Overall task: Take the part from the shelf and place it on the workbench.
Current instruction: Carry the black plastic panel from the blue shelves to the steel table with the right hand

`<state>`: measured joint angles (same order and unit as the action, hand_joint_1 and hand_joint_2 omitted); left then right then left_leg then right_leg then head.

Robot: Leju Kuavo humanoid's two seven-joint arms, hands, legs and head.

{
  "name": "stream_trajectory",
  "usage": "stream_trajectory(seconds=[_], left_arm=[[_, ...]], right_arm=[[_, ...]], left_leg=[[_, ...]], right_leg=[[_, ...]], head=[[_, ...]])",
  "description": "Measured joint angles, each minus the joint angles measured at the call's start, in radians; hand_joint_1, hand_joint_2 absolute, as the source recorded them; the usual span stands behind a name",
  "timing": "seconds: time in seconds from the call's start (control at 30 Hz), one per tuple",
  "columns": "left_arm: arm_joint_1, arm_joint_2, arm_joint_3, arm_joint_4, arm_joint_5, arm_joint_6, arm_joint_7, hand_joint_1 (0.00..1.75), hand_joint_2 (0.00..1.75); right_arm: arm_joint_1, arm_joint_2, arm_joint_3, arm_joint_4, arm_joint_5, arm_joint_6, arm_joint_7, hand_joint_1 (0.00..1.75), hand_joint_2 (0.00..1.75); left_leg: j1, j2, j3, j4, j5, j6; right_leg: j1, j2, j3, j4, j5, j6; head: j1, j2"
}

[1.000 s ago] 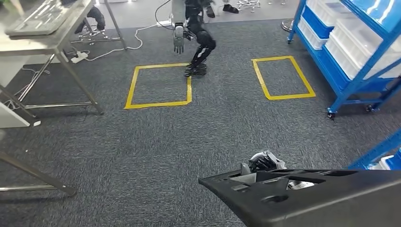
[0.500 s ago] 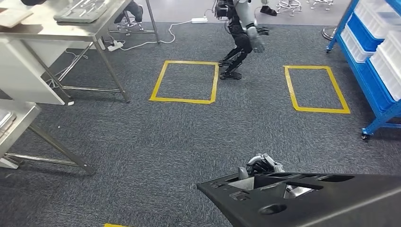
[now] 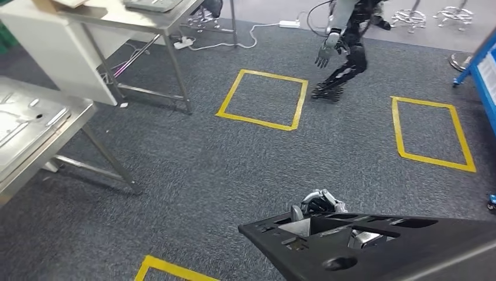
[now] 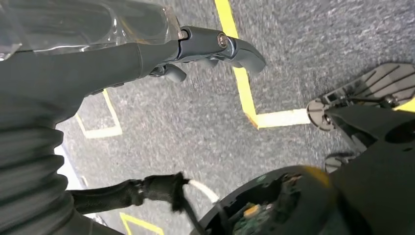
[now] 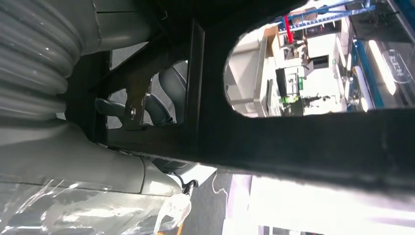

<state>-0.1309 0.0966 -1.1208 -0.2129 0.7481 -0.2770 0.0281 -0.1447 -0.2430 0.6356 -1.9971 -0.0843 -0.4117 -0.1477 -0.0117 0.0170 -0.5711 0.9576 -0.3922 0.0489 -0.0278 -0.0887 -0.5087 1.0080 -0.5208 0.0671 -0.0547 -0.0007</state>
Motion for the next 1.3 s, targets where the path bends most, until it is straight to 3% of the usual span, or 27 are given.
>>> stream_trajectory(seconds=[0.07,0.1,0.13,0.17,0.2,0.23,0.3,0.37,0.43,0.47,0.53,0.6,0.67,0.7,0.73,0.8,0.87,0.93,0.97,1.03,1.1,1.13,1.17,1.2,1.23,1.3], left_arm=[[-0.003,0.000,0.000,0.000,0.000,0.001,-0.002,0.00,1.75],[-0.005,0.000,0.000,0.000,0.000,0.002,-0.002,0.00,1.75],[-0.006,0.000,0.000,0.000,0.000,0.003,-0.004,0.00,1.75],[-0.005,0.000,0.000,0.000,0.000,0.003,-0.004,0.00,1.75],[-0.004,0.000,0.000,0.000,0.000,0.003,-0.004,0.00,1.75],[-0.003,0.000,0.000,0.000,0.000,0.003,-0.004,0.00,1.75],[-0.002,0.000,0.000,0.000,0.000,0.003,-0.004,0.00,1.75],[-0.003,0.000,0.000,0.000,0.000,0.003,-0.004,0.00,1.75],[0.000,0.002,0.000,0.000,0.000,0.003,-0.004,0.00,1.75],[0.003,0.003,0.000,0.000,0.001,0.002,-0.003,0.00,1.75],[0.005,0.003,0.000,0.000,0.003,-0.008,-0.002,0.00,1.75],[0.003,0.003,0.000,0.000,0.004,-0.013,-0.001,0.00,1.75],[0.003,0.003,0.000,0.000,0.003,-0.011,0.000,0.00,1.75],[0.003,0.003,0.000,0.000,0.003,-0.011,0.000,0.00,1.75],[0.003,0.003,0.000,0.000,0.003,-0.011,0.000,0.00,1.75],[0.003,0.004,0.000,0.000,0.004,-0.011,0.001,0.00,1.75],[0.000,0.006,0.000,0.000,0.004,-0.011,0.002,0.00,1.75],[0.000,0.010,0.000,0.000,0.005,-0.010,0.002,0.00,1.75],[0.001,0.011,0.000,0.000,0.005,-0.010,0.003,0.00,1.75],[0.001,0.012,0.000,0.000,0.006,-0.010,0.003,0.00,1.75],[-0.003,0.013,0.000,0.000,0.006,-0.010,0.004,0.00,1.75],[-0.004,0.013,0.000,0.000,0.006,-0.010,0.004,0.00,1.75],[-0.004,0.013,0.000,0.000,0.005,-0.010,0.003,0.00,1.75],[-0.003,0.013,0.000,0.000,0.005,-0.010,0.003,0.00,1.75],[-0.001,0.013,0.000,0.000,0.005,-0.010,0.002,0.00,1.75],[0.000,0.013,0.000,0.000,0.004,-0.010,0.000,0.00,1.75]], right_arm=[[-0.002,0.002,0.003,0.004,-0.001,0.002,-0.006,1.75,1.75],[-0.003,0.002,0.004,0.007,-0.001,0.003,-0.009,1.75,1.75],[-0.002,0.002,0.005,0.010,-0.001,0.003,-0.012,1.75,1.75],[-0.002,0.002,0.006,0.013,-0.001,0.003,-0.013,1.75,1.75],[-0.003,0.003,0.006,0.015,-0.001,0.003,-0.014,1.75,1.75],[-0.003,0.003,0.006,0.017,-0.002,0.004,-0.015,1.75,1.75],[-0.006,0.005,0.007,0.020,-0.002,0.006,-0.016,1.75,1.75],[-0.010,0.008,0.008,0.023,-0.003,0.007,-0.017,1.75,1.75],[-0.013,0.013,0.012,0.025,-0.003,0.007,-0.018,1.75,1.75],[-0.015,0.015,0.014,0.025,-0.004,0.007,-0.019,1.75,1.75],[-0.017,0.019,0.016,0.025,-0.007,0.006,-0.021,1.75,1.75],[-0.016,0.019,0.018,0.027,-0.010,0.005,-0.023,1.75,1.75],[-0.016,0.020,0.021,0.032,-0.013,0.005,-0.024,1.75,1.75],[-0.016,0.022,0.021,0.034,-0.015,0.005,-0.025,1.75,1.75],[-0.016,0.024,0.022,0.036,-0.017,0.005,-0.027,1.75,1.75],[-0.016,0.027,0.022,0.040,-0.021,0.006,-0.031,1.75,1.75],[-0.017,0.028,0.022,0.042,-0.023,0.006,-0.035,1.75,1.75],[-0.020,0.032,0.023,0.044,-0.027,0.007,-0.036,1.75,1.75],[-0.021,0.034,0.023,0.046,-0.028,0.007,-0.037,1.75,1.75],[-0.023,0.037,0.023,0.048,-0.031,0.009,-0.040,1.75,1.75],[-0.021,0.037,0.023,0.051,-0.032,0.010,-0.042,1.75,1.75],[-0.019,0.037,0.023,0.054,-0.032,0.010,-0.043,1.75,1.75],[-0.017,0.037,0.023,0.056,-0.033,0.011,-0.043,1.75,1.75],[-0.017,0.037,0.023,0.058,-0.033,0.011,-0.043,1.75,1.75],[-0.017,0.037,0.024,0.059,-0.033,0.012,-0.044,1.75,1.75],[-0.018,0.037,0.024,0.061,-0.033,0.013,-0.047,1.75,1.75]], left_leg=[[0.002,-0.020,0.006,-0.003,0.001,0.012],[0.002,-0.032,0.007,-0.003,0.000,0.017],[0.001,-0.046,0.007,-0.003,0.000,0.018],[0.000,-0.061,0.009,-0.002,-0.001,0.018],[0.000,-0.077,0.012,-0.002,-0.002,0.017],[0.001,-0.092,0.015,-0.001,-0.004,0.015],[0.001,-0.119,0.016,0.002,-0.009,0.007],[0.001,-0.140,0.011,0.004,-0.012,-0.004],[0.005,-0.160,0.006,0.003,-0.011,-0.016],[0.007,-0.152,0.002,0.010,-0.016,-0.021],[0.008,-0.102,-0.030,0.079,-0.054,-0.031],[0.012,-0.048,-0.099,0.215,-0.113,-0.040],[0.016,-0.034,-0.149,0.300,-0.132,-0.046],[0.016,-0.031,-0.145,0.286,-0.115,-0.047],[0.016,-0.023,-0.121,0.234,-0.085,-0.047],[0.011,0.020,-0.048,0.090,-0.022,-0.040],[0.002,0.047,-0.012,0.016,-0.001,-0.027],[-0.003,0.030,-0.010,0.008,-0.002,-0.014],[-0.002,0.020,-0.006,0.004,-0.001,-0.009],[0.005,-0.002,0.005,-0.006,0.003,0.003],[0.008,-0.024,0.008,-0.008,0.003,0.010],[0.009,-0.037,0.009,-0.007,0.003,0.012],[0.009,-0.051,0.009,-0.007,0.003,0.012],[0.010,-0.065,0.011,-0.007,0.002,0.012],[0.011,-0.080,0.013,-0.006,0.001,0.010],[0.013,-0.107,0.016,-0.002,-0.004,0.001]], right_leg=[[0.000,0.057,-0.056,0.118,-0.056,0.000],[0.001,0.072,-0.096,0.189,-0.082,-0.001],[0.002,0.079,-0.129,0.242,-0.093,-0.001],[0.003,0.081,-0.147,0.262,-0.086,-0.001],[0.003,0.084,-0.146,0.240,-0.059,-0.002],[0.003,0.092,-0.127,0.183,-0.018,-0.003],[0.000,0.139,-0.076,0.045,0.052,-0.008],[-0.001,0.168,-0.051,-0.020,0.071,-0.016],[0.002,0.148,-0.048,-0.026,0.070,-0.029],[0.003,0.136,-0.045,-0.028,0.070,-0.036],[0.002,0.109,-0.040,-0.033,0.070,-0.048],[0.007,0.084,-0.038,-0.033,0.067,-0.055],[0.009,0.059,-0.035,-0.033,0.062,-0.057],[0.009,0.046,-0.032,-0.033,0.059,-0.056],[0.009,0.033,-0.028,-0.032,0.055,-0.055],[0.012,0.011,-0.017,-0.032,0.047,-0.048],[0.014,-0.008,-0.007,-0.032,0.037,-0.038],[0.013,-0.027,0.002,-0.035,0.030,-0.026],[0.011,-0.022,0.007,-0.033,0.025,-0.020],[0.009,0.022,-0.009,0.017,-0.008,-0.013],[0.007,0.071,-0.074,0.148,-0.069,-0.011],[0.007,0.078,-0.111,0.213,-0.092,-0.010],[0.007,0.081,-0.137,0.252,-0.097,-0.009],[0.006,0.082,-0.145,0.252,-0.080,-0.007],[0.005,0.085,-0.133,0.211,-0.046,-0.007],[0.001,0.117,-0.078,0.071,0.032,-0.006]], head=[[0.002,0.000],[0.003,0.000],[0.003,0.000],[0.003,0.000],[0.003,0.000],[0.003,0.000],[0.003,0.000],[0.003,0.000],[0.003,0.000],[0.002,0.000],[0.000,0.000],[-0.002,0.000],[-0.002,0.000],[-0.002,0.000],[-0.002,0.000],[-0.002,0.000],[-0.001,0.000],[-0.001,0.000],[-0.001,0.000],[0.000,0.000],[0.001,0.000],[0.002,0.000],[0.002,0.000],[0.002,0.000],[0.002,0.000],[0.002,0.000]])
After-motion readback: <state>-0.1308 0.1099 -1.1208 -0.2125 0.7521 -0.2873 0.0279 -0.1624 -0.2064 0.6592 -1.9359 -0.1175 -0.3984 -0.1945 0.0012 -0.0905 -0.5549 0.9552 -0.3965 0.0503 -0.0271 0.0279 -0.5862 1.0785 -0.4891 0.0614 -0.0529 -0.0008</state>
